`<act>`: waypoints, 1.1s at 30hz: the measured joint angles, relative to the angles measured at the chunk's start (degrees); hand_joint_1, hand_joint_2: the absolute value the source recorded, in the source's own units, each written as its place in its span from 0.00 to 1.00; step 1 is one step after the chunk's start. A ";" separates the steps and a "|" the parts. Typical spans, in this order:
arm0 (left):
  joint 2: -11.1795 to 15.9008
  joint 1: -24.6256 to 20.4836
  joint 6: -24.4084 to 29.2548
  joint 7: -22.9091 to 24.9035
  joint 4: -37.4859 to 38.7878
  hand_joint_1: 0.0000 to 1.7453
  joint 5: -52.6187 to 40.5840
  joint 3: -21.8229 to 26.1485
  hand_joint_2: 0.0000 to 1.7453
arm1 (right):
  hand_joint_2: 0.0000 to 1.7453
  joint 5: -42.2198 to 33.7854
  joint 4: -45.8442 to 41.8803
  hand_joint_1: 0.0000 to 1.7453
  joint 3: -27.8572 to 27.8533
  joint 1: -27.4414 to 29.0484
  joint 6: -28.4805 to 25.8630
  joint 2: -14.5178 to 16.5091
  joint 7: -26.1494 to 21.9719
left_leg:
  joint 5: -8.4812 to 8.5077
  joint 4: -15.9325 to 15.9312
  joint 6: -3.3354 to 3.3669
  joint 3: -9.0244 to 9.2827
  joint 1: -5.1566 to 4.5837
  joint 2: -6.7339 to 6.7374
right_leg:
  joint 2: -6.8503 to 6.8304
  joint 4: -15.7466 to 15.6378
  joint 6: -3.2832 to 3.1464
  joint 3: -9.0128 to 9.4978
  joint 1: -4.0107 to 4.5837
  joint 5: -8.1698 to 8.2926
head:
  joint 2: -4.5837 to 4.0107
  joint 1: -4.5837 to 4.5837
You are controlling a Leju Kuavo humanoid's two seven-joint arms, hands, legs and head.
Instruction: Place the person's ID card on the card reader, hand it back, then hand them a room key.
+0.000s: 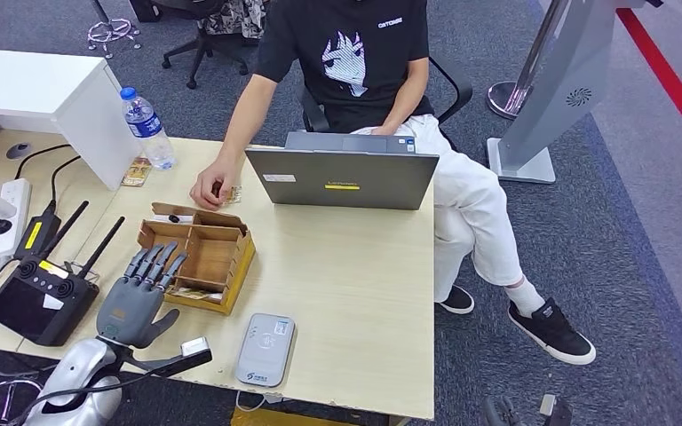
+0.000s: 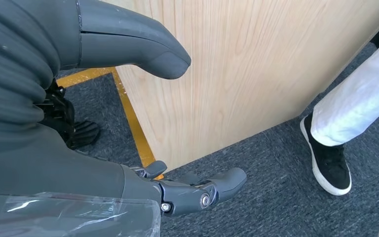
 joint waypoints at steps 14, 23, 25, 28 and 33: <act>-1.02 1.07 -1.14 -3.62 -0.13 0.49 2.15 -0.01 1.00 | 1.00 0.11 0.00 0.00 0.00 -0.23 -0.02 0.02 0.17 | 0.00 0.00 0.00 0.00 0.00 0.00 | 0.00 0.00 0.00 0.00 0.00 0.00 | 0.00 0.01; -1.20 1.35 -1.03 -2.55 -0.24 1.00 1.32 -0.02 1.00 | 1.00 0.16 0.00 0.00 0.00 -0.37 -0.02 0.02 0.17 | 0.00 0.00 0.00 0.00 0.00 0.00 | 0.00 0.00 0.00 0.00 0.00 0.00 | 0.00 0.01; -1.20 1.33 -0.68 -2.53 -0.24 1.00 1.27 -0.02 1.00 | 1.00 0.21 0.00 0.00 0.00 -0.39 -0.02 0.03 0.18 | 0.00 0.00 0.00 0.00 0.00 0.00 | 0.00 0.00 0.00 0.00 0.00 0.00 | 0.00 0.01; -1.25 1.26 0.20 -2.77 -0.25 1.00 1.46 -0.02 1.00 | 1.00 0.25 0.00 0.00 0.00 -0.41 -0.05 0.05 0.17 | 0.00 0.00 0.00 0.01 0.00 0.00 | 0.00 0.00 0.00 0.00 0.00 0.00 | 0.00 0.01; -2.27 0.96 1.85 -3.82 -0.86 1.00 2.43 -0.02 1.00 | 1.00 0.27 0.00 0.00 0.00 -0.49 -0.08 0.15 0.17 | 0.00 0.01 0.00 0.01 0.00 0.00 | -0.01 0.00 0.00 -0.01 0.00 0.00 | 0.00 0.01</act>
